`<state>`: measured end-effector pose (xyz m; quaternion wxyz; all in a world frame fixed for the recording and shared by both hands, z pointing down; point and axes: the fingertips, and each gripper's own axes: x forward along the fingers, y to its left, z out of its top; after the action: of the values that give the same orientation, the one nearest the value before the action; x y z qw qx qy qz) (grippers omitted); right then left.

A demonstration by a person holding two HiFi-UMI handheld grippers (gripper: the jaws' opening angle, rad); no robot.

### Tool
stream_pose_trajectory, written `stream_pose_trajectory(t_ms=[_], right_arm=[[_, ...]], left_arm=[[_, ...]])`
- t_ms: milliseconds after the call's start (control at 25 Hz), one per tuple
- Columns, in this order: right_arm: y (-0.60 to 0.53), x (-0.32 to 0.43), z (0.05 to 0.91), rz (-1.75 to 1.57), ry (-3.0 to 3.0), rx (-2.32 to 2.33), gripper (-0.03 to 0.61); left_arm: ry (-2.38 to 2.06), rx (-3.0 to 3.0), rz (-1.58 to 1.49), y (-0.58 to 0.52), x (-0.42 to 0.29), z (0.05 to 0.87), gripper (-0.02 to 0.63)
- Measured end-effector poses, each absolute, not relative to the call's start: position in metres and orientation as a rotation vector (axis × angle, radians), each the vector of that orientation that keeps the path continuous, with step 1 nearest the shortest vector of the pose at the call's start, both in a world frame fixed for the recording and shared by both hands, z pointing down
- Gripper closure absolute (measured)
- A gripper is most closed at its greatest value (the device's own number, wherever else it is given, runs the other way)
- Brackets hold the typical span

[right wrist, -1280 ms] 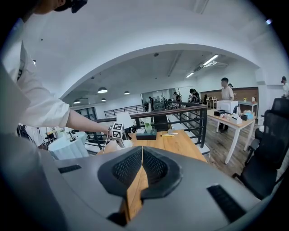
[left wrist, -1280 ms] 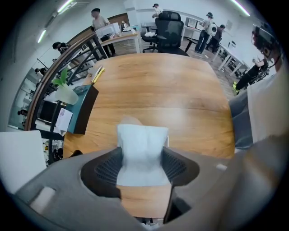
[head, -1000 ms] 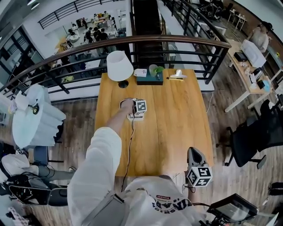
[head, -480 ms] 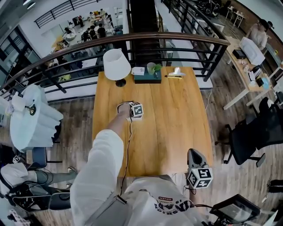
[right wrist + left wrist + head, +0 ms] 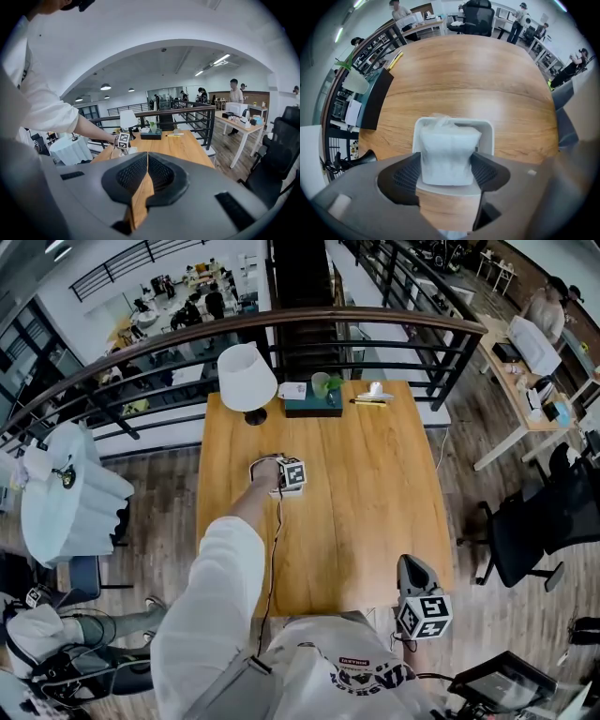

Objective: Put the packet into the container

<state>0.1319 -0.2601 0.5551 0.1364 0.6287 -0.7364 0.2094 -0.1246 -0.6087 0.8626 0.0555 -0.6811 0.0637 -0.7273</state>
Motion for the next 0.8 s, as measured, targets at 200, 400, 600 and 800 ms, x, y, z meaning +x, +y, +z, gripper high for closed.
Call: stream_pose_trajectory(t_ms=[200,400,600,800], right_arm=[[-0.259,0.134,0.553,0.584,-2.135,1.816,0.568],[-0.258,0.131,0.550,0.565,-2.156,1.812,0.568],[-0.256,0.121,0.541,0.525,-2.193,1.781,0.568],[-0.253,0.106,0.534,0.492,-2.232,1.737,0.568]], left_arm=[[0.236,-2.127,-2.146,-0.618,-0.119,0.847,0.264],[0.304,-2.190,-2.048,-0.617,-0.110,0.814,0.235],[0.547,-2.247,-1.725,-0.608,-0.091,0.749,0.233],[0.824,-2.343,-1.268,-0.561,-0.080,0.653,0.233]])
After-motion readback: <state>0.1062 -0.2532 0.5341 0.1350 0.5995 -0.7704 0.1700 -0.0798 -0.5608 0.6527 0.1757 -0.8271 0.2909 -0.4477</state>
